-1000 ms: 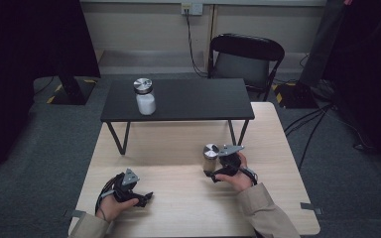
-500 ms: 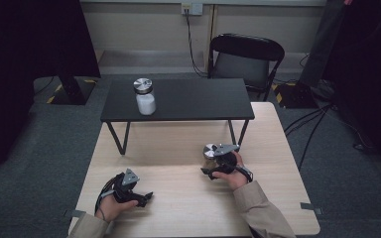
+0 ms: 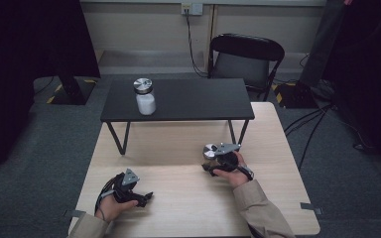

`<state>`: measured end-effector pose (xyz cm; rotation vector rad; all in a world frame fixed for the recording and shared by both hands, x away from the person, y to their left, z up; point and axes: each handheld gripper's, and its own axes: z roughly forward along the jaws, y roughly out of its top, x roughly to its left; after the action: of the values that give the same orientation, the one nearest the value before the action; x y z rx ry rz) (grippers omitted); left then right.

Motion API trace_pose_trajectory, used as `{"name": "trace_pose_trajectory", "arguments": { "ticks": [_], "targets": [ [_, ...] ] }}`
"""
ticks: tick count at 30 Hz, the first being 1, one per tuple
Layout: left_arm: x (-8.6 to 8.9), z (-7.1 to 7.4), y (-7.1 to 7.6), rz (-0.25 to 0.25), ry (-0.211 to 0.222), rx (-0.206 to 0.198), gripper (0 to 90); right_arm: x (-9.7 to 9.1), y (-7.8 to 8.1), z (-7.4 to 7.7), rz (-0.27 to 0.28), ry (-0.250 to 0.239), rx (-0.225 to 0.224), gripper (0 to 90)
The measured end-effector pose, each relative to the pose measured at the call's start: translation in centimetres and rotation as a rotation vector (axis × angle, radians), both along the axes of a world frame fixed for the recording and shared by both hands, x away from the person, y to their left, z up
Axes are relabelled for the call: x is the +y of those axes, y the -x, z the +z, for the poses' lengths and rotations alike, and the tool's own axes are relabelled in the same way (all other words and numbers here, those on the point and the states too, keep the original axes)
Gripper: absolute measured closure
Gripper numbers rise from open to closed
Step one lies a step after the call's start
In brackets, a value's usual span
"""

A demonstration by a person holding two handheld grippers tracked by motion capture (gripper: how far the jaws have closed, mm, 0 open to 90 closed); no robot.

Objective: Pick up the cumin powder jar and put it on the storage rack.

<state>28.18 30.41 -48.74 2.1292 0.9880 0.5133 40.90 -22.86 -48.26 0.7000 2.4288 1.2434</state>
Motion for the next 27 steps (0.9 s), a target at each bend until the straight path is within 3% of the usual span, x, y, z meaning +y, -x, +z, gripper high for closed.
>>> {"name": "trace_pose_trajectory", "arguments": {
  "ticks": [6,15,27],
  "targets": [
    [0.0,0.0,0.0,0.0,0.0,0.0,0.0,0.1,0.3,0.1,-0.009,0.003,-0.003,30.7],
    [0.0,0.0,0.0,0.0,0.0,0.0,0.0,-0.3,0.9,1.4,0.01,0.001,-0.01,30.7],
    [0.0,0.0,0.0,0.0,-0.001,0.0,0.0,-1.0,2.0,5.4,0.071,-0.01,-0.02,30.7]
  ]
}}
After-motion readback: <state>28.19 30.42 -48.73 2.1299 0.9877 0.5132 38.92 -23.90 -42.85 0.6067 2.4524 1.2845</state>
